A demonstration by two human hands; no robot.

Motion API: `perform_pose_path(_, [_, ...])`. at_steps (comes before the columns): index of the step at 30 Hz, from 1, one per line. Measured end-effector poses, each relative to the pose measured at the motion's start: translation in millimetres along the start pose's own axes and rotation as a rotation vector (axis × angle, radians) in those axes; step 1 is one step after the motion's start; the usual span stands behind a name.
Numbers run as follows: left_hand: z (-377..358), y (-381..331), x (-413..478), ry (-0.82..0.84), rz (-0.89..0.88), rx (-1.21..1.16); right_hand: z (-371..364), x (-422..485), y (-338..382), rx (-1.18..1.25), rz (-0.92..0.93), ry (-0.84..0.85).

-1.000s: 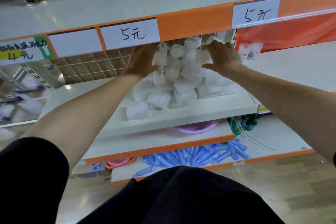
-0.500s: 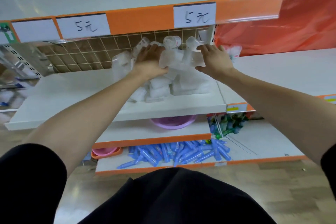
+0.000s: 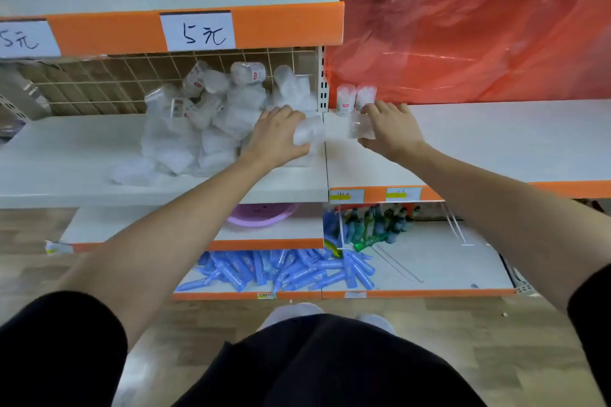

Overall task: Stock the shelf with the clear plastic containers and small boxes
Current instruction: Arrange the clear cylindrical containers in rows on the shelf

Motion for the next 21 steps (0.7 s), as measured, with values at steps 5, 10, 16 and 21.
perform_pose_path(5, [-17.3,-33.1,18.9,0.052,-0.011,-0.008,-14.0,-11.6,-40.9,0.044,-0.055,0.020])
perform_pose_path(10, [-44.8,-58.3,44.2,0.103,-0.059,-0.032,-28.6,-16.1,-78.3,0.063,-0.132,0.021])
perform_pose_path(16, [-82.3,-85.2,77.6,0.155,-0.083,-0.094,-51.4,-20.8,-122.5,0.048,-0.225,0.065])
perform_pose_path(21, [-102.1,-91.2,90.5,0.182,-0.076,-0.102,-69.8,-18.8,-155.9,0.047,-0.310,0.115])
Point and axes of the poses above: each hand's wrist, its own x-axis towards the middle knuckle, its own z-axis out of the back of the hand, y = z × x, the point moved 7 cm from there along x, towards the middle knuckle, and after that the axes turned 2 degrees about z, right-handed, at the moved point
